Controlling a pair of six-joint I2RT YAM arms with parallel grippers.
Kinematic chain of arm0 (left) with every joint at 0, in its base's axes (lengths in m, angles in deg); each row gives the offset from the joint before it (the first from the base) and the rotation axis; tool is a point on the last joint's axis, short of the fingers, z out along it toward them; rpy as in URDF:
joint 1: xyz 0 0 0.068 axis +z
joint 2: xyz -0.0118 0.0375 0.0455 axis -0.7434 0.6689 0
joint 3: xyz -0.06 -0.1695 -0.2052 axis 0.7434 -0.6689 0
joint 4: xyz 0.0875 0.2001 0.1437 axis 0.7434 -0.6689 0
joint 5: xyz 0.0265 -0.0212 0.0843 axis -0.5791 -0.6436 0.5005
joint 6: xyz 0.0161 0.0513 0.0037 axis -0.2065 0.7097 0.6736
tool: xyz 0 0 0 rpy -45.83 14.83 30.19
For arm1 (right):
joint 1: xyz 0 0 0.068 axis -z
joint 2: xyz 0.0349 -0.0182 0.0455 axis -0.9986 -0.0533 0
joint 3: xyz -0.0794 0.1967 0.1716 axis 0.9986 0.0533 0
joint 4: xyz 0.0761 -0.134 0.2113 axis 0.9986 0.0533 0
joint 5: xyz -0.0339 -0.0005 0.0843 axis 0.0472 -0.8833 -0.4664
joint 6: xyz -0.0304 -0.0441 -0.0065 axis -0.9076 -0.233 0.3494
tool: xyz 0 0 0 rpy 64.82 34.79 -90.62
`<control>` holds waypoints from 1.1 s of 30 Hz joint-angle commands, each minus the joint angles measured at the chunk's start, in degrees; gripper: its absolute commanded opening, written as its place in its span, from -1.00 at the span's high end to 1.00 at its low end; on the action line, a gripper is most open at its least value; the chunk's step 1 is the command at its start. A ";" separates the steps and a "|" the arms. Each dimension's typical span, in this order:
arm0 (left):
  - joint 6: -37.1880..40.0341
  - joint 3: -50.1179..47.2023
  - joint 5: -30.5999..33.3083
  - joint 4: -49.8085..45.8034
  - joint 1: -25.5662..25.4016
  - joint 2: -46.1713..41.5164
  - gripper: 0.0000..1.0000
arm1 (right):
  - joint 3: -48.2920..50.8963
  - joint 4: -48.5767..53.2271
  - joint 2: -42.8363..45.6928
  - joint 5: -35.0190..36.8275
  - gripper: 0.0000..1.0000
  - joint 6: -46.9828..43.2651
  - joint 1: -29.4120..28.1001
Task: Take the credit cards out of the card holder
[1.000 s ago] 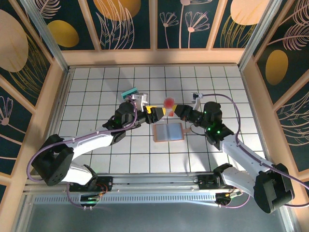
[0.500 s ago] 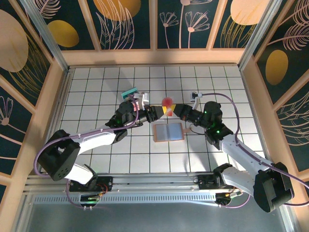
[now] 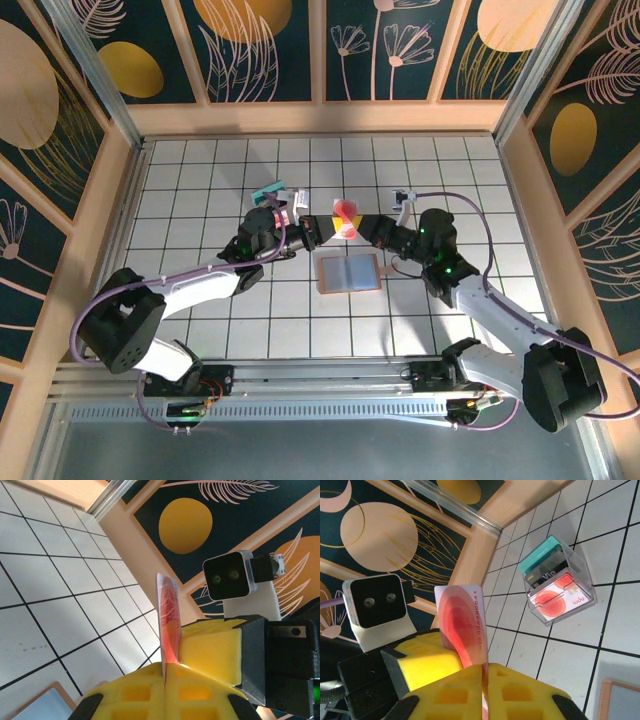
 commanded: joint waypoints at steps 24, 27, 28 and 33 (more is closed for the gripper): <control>62.91 22.35 14.61 -51.75 13.10 -3.55 1.00 | -7.76 34.30 14.06 27.56 -0.64 -11.21 -0.37; 69.19 24.76 14.48 -55.29 14.00 -1.66 1.00 | -7.58 35.70 14.82 29.52 -0.68 -11.36 -0.30; 71.10 25.15 13.99 -56.21 14.36 -1.24 1.00 | -7.73 36.33 14.85 29.95 -0.69 -11.52 -0.23; 76.24 27.61 12.64 -60.28 16.30 0.60 1.00 | -8.37 38.17 14.97 32.10 -0.69 -12.43 -0.16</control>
